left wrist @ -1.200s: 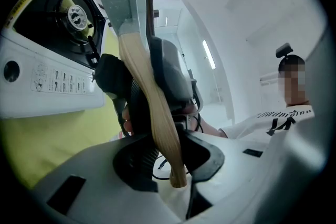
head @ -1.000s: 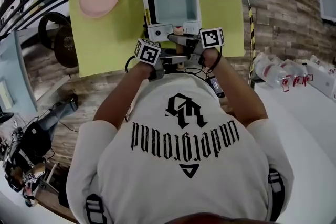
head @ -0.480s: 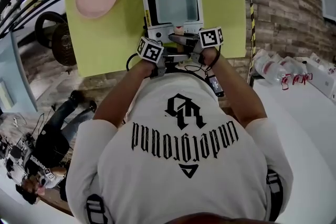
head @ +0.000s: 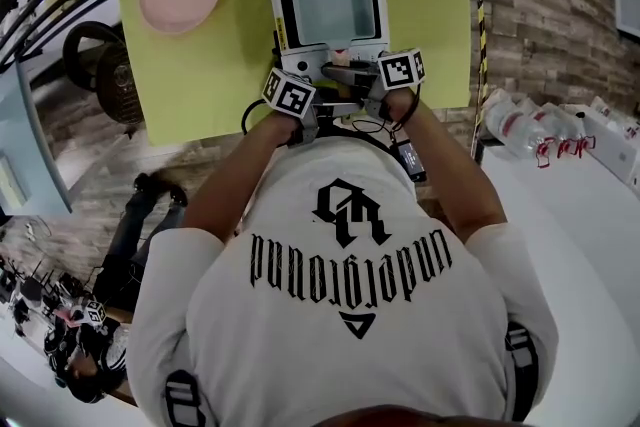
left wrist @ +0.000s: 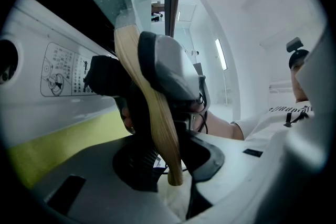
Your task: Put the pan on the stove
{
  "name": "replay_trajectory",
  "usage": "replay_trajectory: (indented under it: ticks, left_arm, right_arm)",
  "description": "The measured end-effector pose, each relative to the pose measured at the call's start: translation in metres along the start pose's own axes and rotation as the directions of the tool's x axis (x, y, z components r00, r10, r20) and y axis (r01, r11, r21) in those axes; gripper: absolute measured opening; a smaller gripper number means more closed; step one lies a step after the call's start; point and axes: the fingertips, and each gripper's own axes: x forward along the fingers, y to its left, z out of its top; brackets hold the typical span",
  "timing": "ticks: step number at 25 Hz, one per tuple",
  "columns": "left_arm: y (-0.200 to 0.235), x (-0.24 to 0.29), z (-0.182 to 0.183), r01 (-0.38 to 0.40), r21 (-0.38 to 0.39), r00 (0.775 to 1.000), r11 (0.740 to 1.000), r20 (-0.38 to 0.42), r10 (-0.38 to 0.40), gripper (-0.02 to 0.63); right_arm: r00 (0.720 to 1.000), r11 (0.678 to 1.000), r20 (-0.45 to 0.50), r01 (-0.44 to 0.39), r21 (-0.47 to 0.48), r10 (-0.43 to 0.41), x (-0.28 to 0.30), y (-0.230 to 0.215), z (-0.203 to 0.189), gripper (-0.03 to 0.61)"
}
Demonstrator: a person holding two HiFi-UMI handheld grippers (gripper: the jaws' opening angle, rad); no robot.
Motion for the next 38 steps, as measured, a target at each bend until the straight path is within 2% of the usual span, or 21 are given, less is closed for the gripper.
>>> replay_trajectory:
  ticks: [8, 11, 15, 19, 25, 33, 38]
  left_arm:
    - [0.003, 0.003, -0.003, 0.008, -0.036, 1.0, 0.999, -0.015, -0.009, 0.141]
    - [0.003, 0.0, 0.0, 0.008, -0.047, 1.0, 0.999, -0.008, -0.009, 0.18]
    - [-0.001, -0.004, 0.002, 0.033, -0.055, 0.999, 0.998, 0.006, -0.033, 0.267]
    - [0.0, -0.006, 0.003, 0.033, -0.052, 0.999, 0.998, 0.013, -0.033, 0.295]
    - [-0.001, -0.014, 0.005, 0.021, -0.05, 0.999, 0.999, 0.037, -0.019, 0.295]
    - [-0.008, -0.037, 0.004, -0.016, -0.027, 0.997, 0.999, 0.078, 0.018, 0.295]
    - [-0.009, -0.059, 0.007, -0.115, 0.033, 0.985, 0.993, 0.133, 0.11, 0.293]
  right_arm:
    - [1.0, 0.999, 0.014, -0.013, 0.038, 0.012, -0.002, -0.001, -0.002, 0.153]
    - [1.0, 0.998, 0.014, -0.016, 0.058, 0.016, -0.001, 0.001, 0.001, 0.246]
    - [1.0, 0.999, 0.015, 0.0, 0.053, -0.001, -0.001, -0.001, 0.003, 0.302]
    - [1.0, 0.999, 0.023, 0.001, 0.052, -0.002, -0.003, -0.002, 0.002, 0.31]
    - [0.999, 0.999, 0.041, 0.018, 0.04, -0.02, -0.011, -0.003, 0.005, 0.313]
    - [0.993, 0.998, 0.116, 0.024, 0.051, -0.029, -0.036, 0.006, 0.009, 0.31]
    - [0.983, 0.998, 0.171, 0.062, -0.01, -0.06, -0.058, 0.013, 0.01, 0.29]
